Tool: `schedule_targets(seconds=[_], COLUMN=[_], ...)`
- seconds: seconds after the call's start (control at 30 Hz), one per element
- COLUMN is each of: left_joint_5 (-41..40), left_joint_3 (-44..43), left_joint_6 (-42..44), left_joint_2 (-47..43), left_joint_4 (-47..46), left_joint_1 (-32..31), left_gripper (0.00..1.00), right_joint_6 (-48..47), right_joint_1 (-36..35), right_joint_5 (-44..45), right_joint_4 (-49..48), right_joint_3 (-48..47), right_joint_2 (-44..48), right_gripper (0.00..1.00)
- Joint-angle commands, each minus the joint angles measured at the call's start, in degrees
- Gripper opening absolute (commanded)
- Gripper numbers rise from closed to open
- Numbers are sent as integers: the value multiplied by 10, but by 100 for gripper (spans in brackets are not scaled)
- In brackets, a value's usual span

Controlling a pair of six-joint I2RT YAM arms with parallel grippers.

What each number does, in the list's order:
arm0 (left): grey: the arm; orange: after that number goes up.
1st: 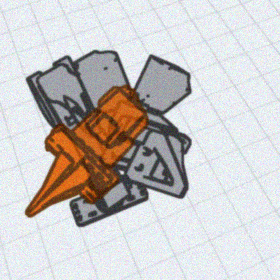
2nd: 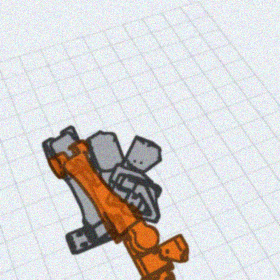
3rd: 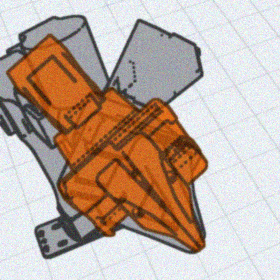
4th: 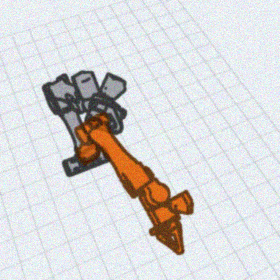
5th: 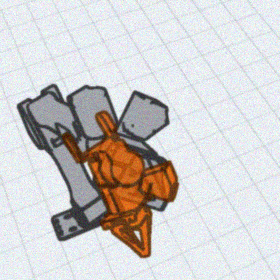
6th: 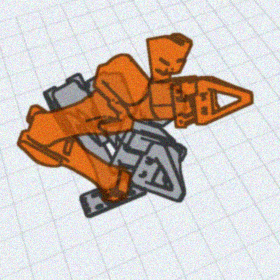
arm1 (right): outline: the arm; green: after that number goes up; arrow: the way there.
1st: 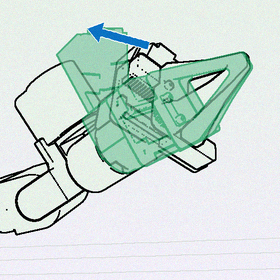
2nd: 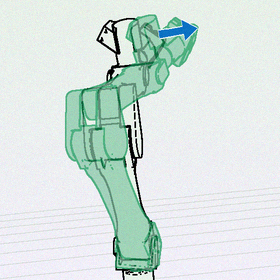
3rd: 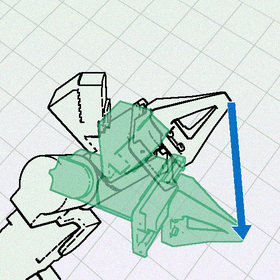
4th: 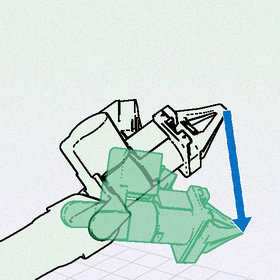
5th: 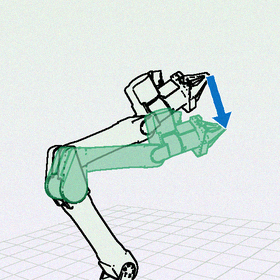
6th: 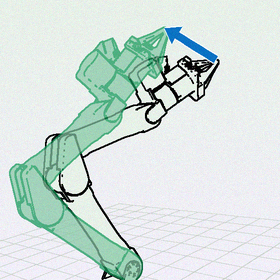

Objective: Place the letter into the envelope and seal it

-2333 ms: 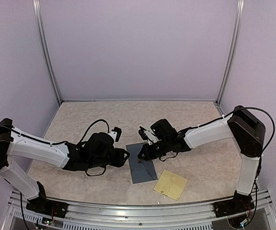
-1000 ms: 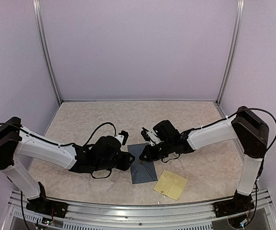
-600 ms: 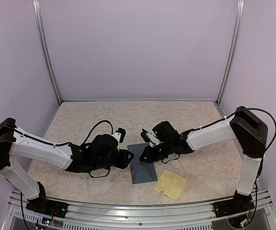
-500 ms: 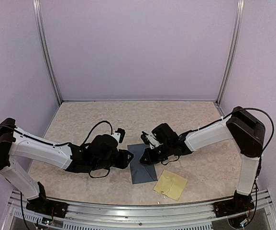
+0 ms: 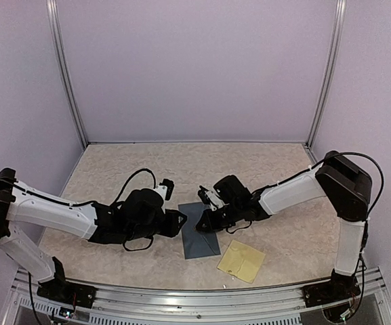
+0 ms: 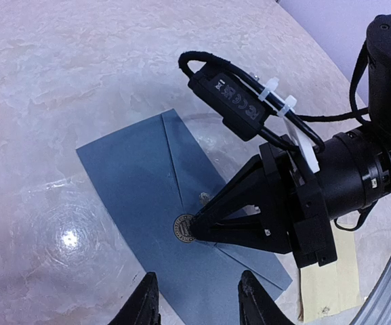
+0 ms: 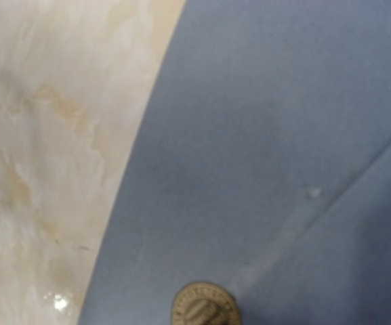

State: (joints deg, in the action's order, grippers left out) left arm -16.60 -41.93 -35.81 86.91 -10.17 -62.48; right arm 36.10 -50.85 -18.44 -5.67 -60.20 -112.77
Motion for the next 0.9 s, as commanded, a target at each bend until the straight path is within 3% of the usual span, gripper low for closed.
schedule_targets(seconds=[0.0, 0.67, 0.87], left_joint_5=[-11, -17, 9], left_joint_3=[11, 26, 5], left_joint_6=[-4, -14, 8], left_joint_2=[-21, -38, -13], left_joint_4=[10, 10, -19], left_joint_1=[-4, -4, 6], left_gripper=[37, 38, 37], right_joint_6=[-2, -1, 0], right_joint_1=[-8, -14, -17], right_joint_5=[-15, -12, -21], right_joint_4=[17, 12, 17], right_joint_3=[5, -11, 6], right_joint_2=[23, -8, 36], right_gripper=[6, 4, 6])
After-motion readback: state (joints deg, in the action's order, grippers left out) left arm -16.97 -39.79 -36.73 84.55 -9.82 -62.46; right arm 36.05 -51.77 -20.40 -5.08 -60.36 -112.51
